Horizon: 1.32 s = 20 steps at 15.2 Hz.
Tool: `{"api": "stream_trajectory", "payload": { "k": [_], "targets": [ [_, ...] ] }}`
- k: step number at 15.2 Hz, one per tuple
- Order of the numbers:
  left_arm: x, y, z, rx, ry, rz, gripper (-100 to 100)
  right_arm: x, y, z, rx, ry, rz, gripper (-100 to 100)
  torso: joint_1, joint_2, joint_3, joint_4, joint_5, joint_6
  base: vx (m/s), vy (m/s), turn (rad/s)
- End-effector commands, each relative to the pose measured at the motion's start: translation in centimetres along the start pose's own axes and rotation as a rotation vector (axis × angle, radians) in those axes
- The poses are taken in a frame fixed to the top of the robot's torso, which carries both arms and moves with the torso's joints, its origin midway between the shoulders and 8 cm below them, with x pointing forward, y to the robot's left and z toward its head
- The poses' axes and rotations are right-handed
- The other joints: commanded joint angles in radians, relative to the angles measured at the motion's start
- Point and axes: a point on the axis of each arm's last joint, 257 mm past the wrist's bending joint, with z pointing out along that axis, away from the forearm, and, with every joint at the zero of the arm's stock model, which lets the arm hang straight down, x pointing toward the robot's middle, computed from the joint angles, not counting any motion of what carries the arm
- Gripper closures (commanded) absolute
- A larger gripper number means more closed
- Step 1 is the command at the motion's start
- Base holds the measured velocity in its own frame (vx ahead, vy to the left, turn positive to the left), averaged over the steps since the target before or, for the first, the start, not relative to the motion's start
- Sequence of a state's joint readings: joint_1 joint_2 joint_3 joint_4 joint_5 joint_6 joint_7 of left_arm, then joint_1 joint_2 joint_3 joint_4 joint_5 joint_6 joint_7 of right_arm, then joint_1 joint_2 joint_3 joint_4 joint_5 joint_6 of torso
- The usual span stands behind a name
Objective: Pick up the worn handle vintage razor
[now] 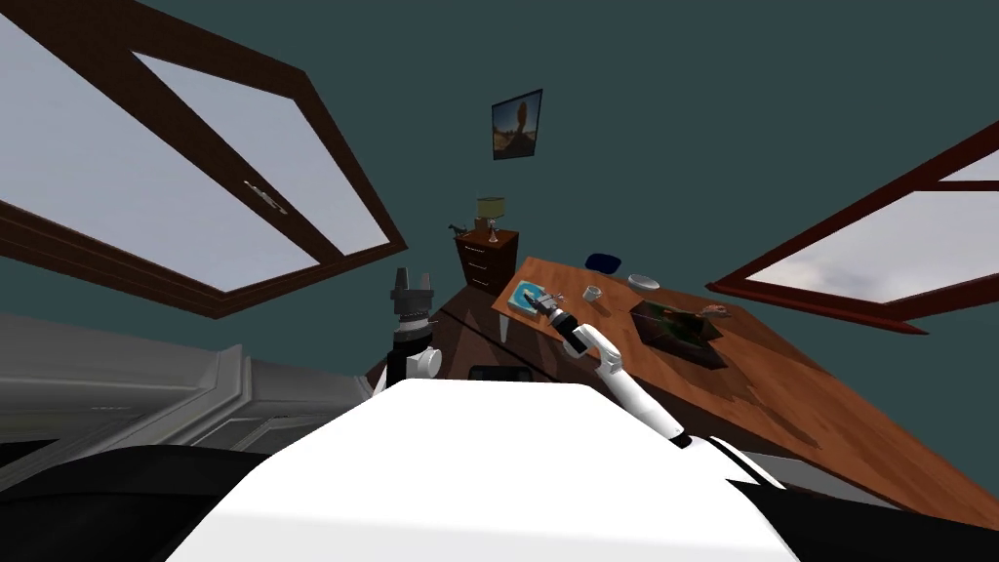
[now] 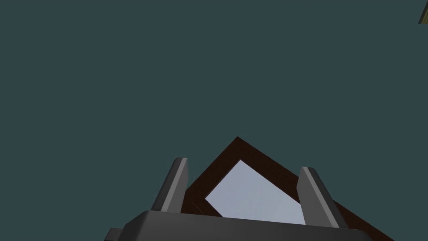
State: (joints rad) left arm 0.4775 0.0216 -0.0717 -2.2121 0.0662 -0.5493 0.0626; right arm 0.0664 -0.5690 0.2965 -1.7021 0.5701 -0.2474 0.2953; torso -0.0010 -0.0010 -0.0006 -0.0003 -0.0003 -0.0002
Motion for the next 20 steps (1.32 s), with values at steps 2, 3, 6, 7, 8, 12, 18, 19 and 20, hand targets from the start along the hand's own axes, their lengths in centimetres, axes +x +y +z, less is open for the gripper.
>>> {"api": "stream_trajectory", "payload": {
  "k": [2,3,6,7,8,12,18,19,20],
  "targets": [
    [0.0,0.0,0.0,0.0,0.0,0.0,0,2.2,-2.3,-0.2,0.024,0.073,-0.109,-100,0.0,0.0,0.0,0.0,0.0,0.0,0.0,0.007,0.086],
    [0.0,0.0,0.0,0.0,0.0,0.0,0,2.8,-2.8,-0.4,0.034,0.085,-0.107,-100,0.0,0.0,0.0,0.0,0.0,0.0,0.004,0.011,0.13],
    [0.0,0.0,0.0,0.0,0.0,0.0,0,4.4,-4.6,-0.7,0.055,0.141,-0.185,-100,0.001,-0.001,-0.001,0.0,0.0,0.0,0.012,0.012,0.112],
    [0.0,0.0,0.0,0.0,0.0,0.0,0,5.6,-6.3,-1.1,0.07,0.191,-0.264,-100,0.0,-0.001,-0.001,0.0,0.0,0.0,0.014,0.017,0.086],
    [0.0,0.0,0.0,0.0,0.0,0.0,0,5.9,-6.6,-1.3,0.076,0.198,-0.263,-100,0.001,-0.001,-0.001,0.0,0.0,0.0,0.017,0.017,0.09],
    [0.0,0.0,0.0,0.0,0.0,0.0,0,8.2,-10.5,-2.6,0.111,0.303,-0.421,-100,0.001,-0.002,-0.001,0.0,0.0,0.0,0.025,0.02,0.103],
    [0.0,0.0,0.0,0.0,0.0,0.0,0,10.7,-15.6,-5.3,0.162,0.432,-0.571,-100,0.002,-0.004,-0.002,-0.001,0.001,0.0,0.045,0.029,0.103],
    [0.0,0.0,0.0,0.0,0.0,0.0,0,11.2,-17.5,-6.2,0.174,0.479,-0.645,-100,0.002,-0.004,-0.002,-0.001,0.001,0.0,0.043,0.025,0.076],
    [0.0,0.0,0.0,0.0,0.0,0.0,0,11.5,-18.0,-6.7,0.182,0.491,-0.643,-100,0.002,-0.004,-0.002,-0.001,0.001,0.0,0.048,0.024,0.096]
  ]
}}
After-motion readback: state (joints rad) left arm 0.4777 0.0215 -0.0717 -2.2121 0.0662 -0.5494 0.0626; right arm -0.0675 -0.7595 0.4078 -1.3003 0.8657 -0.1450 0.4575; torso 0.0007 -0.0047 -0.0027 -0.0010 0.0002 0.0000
